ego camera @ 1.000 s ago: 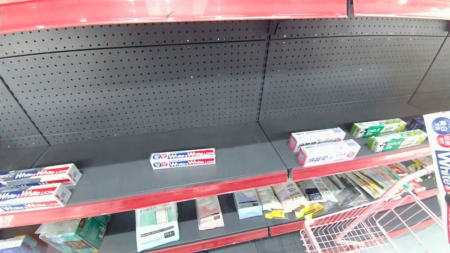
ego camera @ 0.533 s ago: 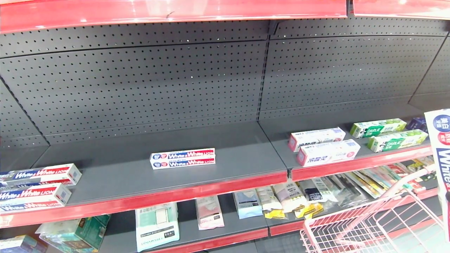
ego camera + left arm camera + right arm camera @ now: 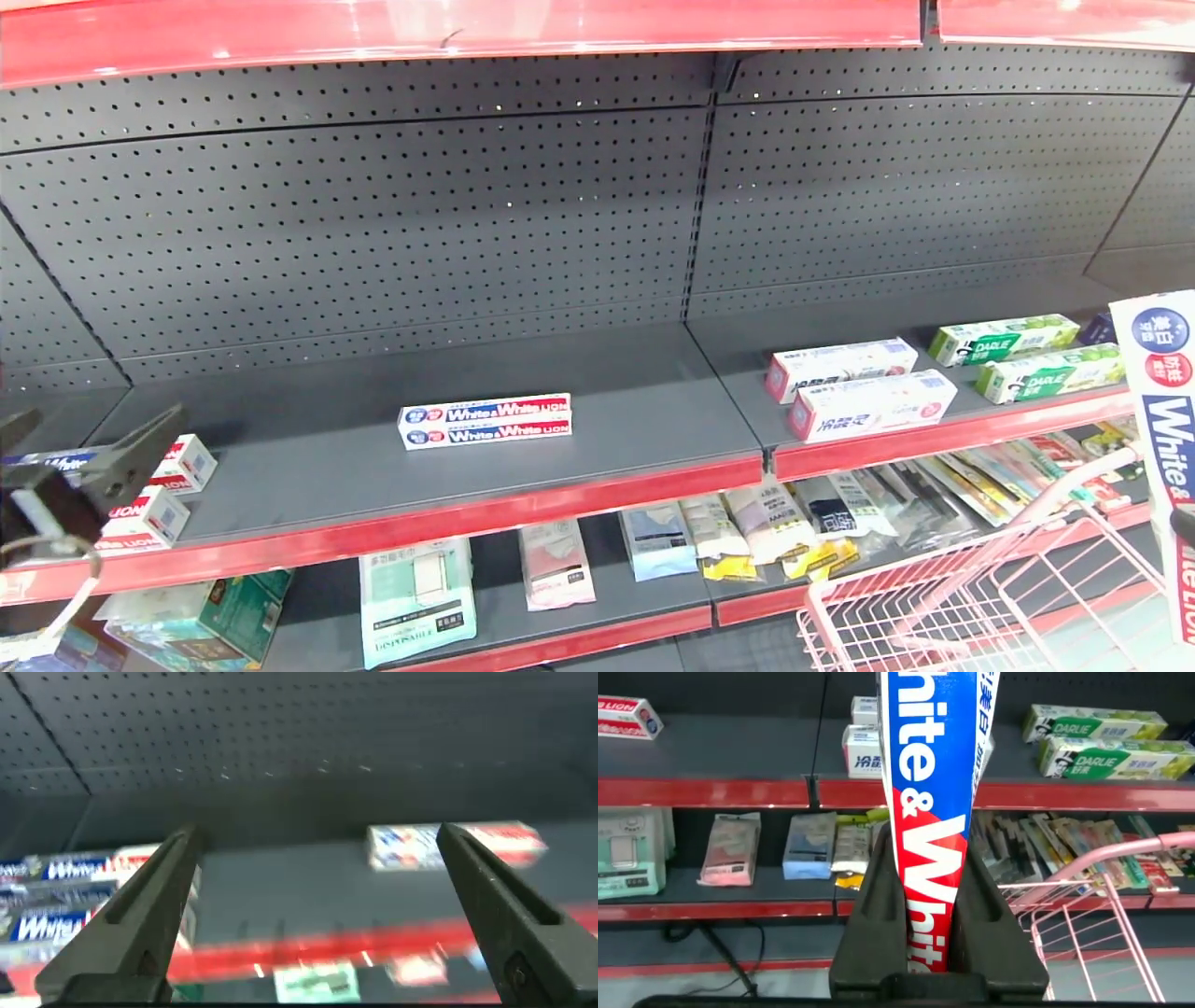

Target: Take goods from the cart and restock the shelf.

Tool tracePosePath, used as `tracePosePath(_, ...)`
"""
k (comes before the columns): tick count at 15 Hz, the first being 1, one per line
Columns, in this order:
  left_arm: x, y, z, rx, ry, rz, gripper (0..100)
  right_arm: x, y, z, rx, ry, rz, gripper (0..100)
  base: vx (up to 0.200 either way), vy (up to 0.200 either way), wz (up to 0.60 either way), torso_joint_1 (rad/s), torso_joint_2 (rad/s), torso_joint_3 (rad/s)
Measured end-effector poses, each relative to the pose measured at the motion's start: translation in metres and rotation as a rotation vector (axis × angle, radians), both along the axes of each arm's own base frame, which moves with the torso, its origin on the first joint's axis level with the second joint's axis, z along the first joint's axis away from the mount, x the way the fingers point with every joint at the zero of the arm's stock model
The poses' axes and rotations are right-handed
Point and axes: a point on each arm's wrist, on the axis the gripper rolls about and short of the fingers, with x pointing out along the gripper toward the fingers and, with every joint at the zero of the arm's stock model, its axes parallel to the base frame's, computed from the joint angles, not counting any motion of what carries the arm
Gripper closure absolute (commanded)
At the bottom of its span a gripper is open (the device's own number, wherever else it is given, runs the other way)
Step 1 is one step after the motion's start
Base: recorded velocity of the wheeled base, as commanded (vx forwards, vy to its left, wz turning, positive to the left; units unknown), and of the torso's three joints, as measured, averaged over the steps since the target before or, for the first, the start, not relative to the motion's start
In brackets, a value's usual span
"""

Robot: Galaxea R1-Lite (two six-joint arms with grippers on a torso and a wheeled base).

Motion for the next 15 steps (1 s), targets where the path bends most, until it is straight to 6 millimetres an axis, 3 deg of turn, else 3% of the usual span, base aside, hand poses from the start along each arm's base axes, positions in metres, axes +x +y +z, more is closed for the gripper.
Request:
tracePosePath(3, 0.058, -0.005, -0.019, 0.008, 0.05, 0.066, 0, 0.0, 0.002, -0.002, 0.006, 0.006, 0.052, 100, 0.0, 0.0, 0.0, 0.0, 0.0, 0.0)
tracePosePath(7, 0.123, -0.027, -0.036, -0.163, 0.112, 0.112, 0, -0.001, 0.003, -0.002, 0.008, 0.004, 0.084, 100, 0.0, 0.0, 0.0, 0.0, 0.0, 0.0)
tracePosePath(10, 0.151, -0.052, -0.041, -0.236, 0.13, -0.005, 0, -0.001, 0.004, -0.002, 0.01, 0.001, 0.095, 100, 0.0, 0.0, 0.0, 0.0, 0.0, 0.0)
tracePosePath(15, 0.187, -0.074, -0.058, -0.246, 0.215, -0.148, 0, -0.001, 0.004, 0.0, 0.008, -0.007, 0.095, 100, 0.0, 0.0, 0.0, 0.0, 0.0, 0.0)
